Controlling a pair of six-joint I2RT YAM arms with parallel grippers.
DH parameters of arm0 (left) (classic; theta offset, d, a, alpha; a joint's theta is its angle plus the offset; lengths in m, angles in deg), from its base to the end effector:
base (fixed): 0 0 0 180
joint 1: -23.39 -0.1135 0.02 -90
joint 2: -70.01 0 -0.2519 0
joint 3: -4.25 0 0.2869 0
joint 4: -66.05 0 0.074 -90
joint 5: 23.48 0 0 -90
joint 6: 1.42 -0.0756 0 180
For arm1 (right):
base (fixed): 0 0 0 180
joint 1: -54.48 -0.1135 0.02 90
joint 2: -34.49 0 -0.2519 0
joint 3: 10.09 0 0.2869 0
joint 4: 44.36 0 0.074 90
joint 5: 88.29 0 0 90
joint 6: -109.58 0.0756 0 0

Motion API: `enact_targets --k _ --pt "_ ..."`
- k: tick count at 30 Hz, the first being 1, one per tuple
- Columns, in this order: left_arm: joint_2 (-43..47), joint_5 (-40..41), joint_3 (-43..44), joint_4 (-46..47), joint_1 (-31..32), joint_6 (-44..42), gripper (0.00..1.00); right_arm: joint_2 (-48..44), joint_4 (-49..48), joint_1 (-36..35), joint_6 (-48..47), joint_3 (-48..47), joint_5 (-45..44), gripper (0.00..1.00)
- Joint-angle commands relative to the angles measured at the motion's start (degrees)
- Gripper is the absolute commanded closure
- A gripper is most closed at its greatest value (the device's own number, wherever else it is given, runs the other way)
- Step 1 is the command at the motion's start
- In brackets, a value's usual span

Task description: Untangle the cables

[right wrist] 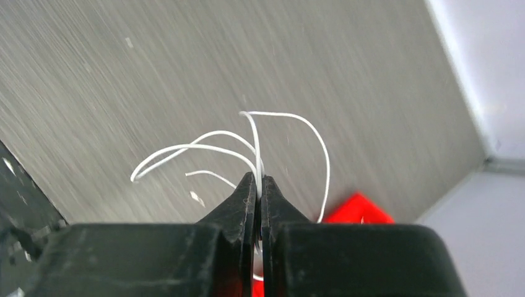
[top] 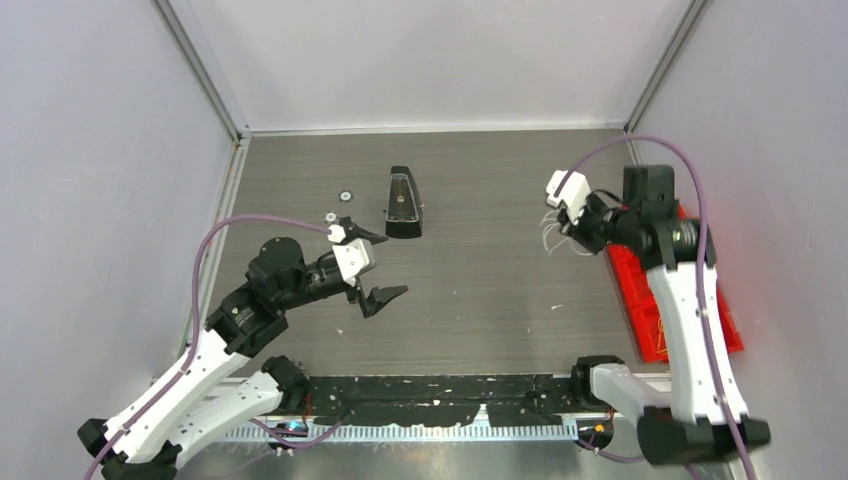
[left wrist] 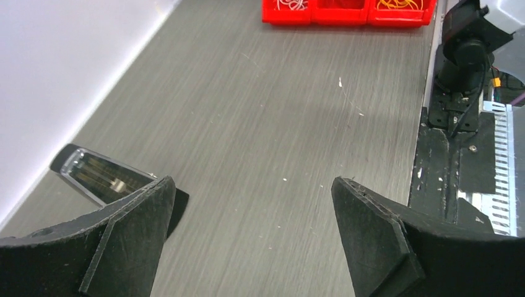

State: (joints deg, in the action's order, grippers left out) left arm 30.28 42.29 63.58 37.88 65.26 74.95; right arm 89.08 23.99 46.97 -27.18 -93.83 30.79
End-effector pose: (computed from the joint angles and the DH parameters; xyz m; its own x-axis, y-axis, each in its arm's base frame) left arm 0.1564 -0.1819 0.3494 0.1068 0.1929 -0.9754 0.9113 0.3733 0.1736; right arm 0.2264 0.0669 0.3700 -0.0740 -0.6519 -0.7547 -0.7905 0.4997 -0.3541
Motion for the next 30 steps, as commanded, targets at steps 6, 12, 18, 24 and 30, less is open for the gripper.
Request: enact_targets --k 6,12,18,24,30 --pt "-1.9 -2.0 -1.5 1.5 -0.3 4.0 0.00 32.0 32.9 24.4 -43.7 -23.1 -6.0 0.95" --pt "-2.6 -2.1 -1.4 1.4 -0.4 4.1 0.00 45.6 32.5 27.6 -46.8 -29.8 -14.3 0.94" --pt "-3.5 -1.7 -0.3 -0.4 -0.4 4.3 0.00 53.9 27.0 28.6 -46.3 -33.5 -17.6 0.94" --pt "-4.6 -0.7 1.5 -3.0 -0.4 3.3 0.01 60.4 23.3 29.6 -46.8 -38.1 -21.6 0.94" --pt "-5.3 0.6 3.3 -5.1 -0.4 1.4 0.00 63.5 14.5 31.2 -48.1 -37.4 -25.8 0.94"
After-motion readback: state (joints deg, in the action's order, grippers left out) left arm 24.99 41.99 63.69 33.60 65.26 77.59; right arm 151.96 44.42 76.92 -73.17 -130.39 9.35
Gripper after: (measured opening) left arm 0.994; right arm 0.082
